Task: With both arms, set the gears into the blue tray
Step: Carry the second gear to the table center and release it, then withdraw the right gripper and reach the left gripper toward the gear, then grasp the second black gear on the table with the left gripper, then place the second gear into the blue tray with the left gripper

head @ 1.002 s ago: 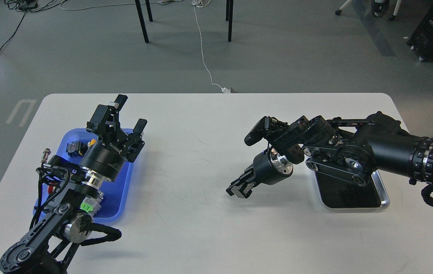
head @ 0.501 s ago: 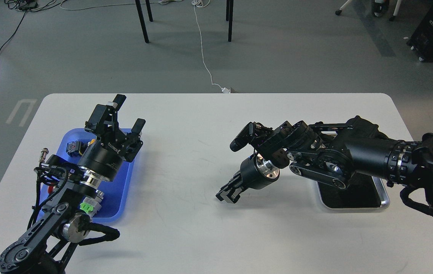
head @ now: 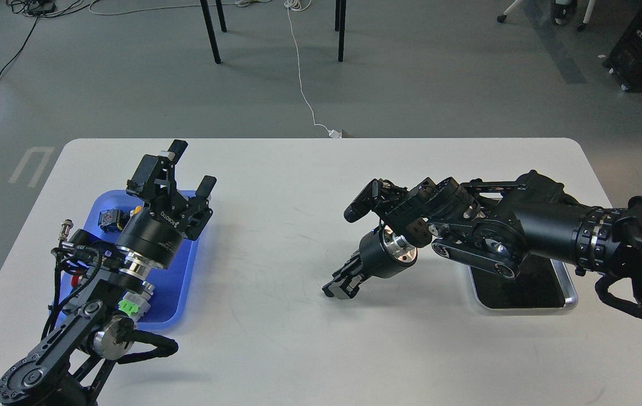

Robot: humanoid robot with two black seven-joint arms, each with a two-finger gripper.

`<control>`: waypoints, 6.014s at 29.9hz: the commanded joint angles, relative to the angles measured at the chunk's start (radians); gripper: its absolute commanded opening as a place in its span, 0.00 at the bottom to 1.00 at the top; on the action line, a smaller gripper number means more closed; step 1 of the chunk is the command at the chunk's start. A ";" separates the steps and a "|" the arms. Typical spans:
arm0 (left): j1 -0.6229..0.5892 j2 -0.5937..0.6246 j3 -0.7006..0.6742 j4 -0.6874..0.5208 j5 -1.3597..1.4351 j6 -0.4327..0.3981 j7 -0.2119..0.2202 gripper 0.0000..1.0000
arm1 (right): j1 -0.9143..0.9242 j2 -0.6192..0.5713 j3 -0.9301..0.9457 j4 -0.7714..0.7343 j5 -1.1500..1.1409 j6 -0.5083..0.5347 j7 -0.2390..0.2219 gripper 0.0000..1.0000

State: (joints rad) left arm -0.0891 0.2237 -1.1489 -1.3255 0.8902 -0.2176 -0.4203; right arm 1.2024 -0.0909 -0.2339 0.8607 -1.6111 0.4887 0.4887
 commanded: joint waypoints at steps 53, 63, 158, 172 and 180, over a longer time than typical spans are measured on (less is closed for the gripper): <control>-0.830 0.160 0.839 -0.012 1.291 0.007 -0.068 0.98 | -0.885 -0.466 0.998 0.161 1.422 -0.088 0.000 0.97; -0.859 0.155 1.005 0.066 1.291 -0.075 -0.068 0.98 | -0.885 -0.501 0.995 0.164 1.421 -0.087 0.000 0.97; -0.744 0.028 1.008 0.299 1.291 -0.057 -0.068 0.19 | -0.889 -0.518 0.958 0.169 1.410 -0.090 0.000 0.97; -0.773 0.417 0.832 0.077 1.291 -0.062 -0.068 0.20 | -0.889 -0.520 0.958 0.169 1.410 -0.090 0.000 0.97; -0.677 0.629 0.813 0.049 1.291 -0.014 -0.068 0.21 | -0.889 -0.510 0.955 0.172 1.410 -0.099 0.000 0.98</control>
State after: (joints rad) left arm -0.8039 0.8074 -0.3410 -1.2886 2.1816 -0.2574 -0.4888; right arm 0.3129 -0.6060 0.7216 1.0294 -0.2010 0.3884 0.4887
